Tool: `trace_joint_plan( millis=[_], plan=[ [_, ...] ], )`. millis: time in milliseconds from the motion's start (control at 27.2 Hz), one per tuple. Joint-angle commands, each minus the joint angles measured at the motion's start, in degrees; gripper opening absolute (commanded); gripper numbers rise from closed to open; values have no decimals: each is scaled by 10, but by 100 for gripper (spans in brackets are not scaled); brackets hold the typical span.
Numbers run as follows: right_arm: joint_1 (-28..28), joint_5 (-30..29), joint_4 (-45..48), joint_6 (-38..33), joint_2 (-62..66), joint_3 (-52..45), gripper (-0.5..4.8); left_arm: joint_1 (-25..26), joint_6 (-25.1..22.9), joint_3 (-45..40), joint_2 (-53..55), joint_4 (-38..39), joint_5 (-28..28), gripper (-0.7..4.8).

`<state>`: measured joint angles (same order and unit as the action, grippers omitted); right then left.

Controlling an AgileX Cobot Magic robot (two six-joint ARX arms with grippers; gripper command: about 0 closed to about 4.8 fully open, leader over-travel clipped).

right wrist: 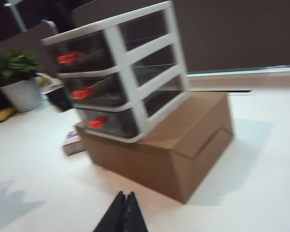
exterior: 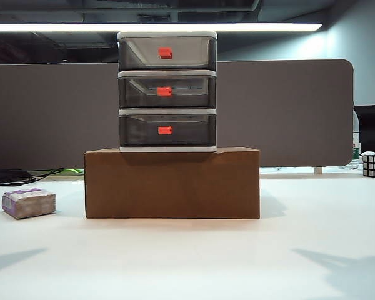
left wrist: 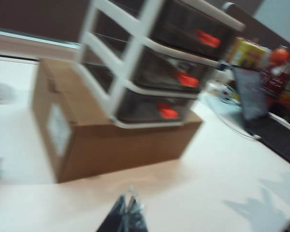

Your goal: Open the third layer of the drawer on the table, pick up a pack of napkins on the table and put it in, and finally close the drawer.

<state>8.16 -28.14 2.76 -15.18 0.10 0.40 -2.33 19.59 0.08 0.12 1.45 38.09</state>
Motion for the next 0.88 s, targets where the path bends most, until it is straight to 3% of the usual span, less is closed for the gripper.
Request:
trace_joint_plan(
  millis=[37, 184, 221, 331, 442, 552, 773, 884],
  plan=[
    [47, -4, 30, -14, -1, -4, -6, -115, 6, 4, 0, -24, -97, -5],
    [101, 12, 60, -43, 0, -4, -6, -279, 5, 4, 0, -29, -283, -5],
    [126, 38, 64, -49, 0, -4, -6, -370, 3, 4, 1, -28, -397, -5],
    [159, 74, 64, -48, 1, -3, -6, -494, 3, 3, 7, -29, -530, -5],
    [182, 75, 63, -49, 1, -3, -6, -586, 1, 3, 6, -54, -613, -5],
    [196, 76, 63, -58, 1, -2, -6, -642, 6, 3, 6, -73, -695, -5],
    [211, 122, 61, -62, 6, -1, -6, -654, 17, 3, 59, -91, -704, -5],
    [219, 151, 59, -60, 24, 5, -6, -654, 16, 4, 136, -165, -726, -5]
  ],
)
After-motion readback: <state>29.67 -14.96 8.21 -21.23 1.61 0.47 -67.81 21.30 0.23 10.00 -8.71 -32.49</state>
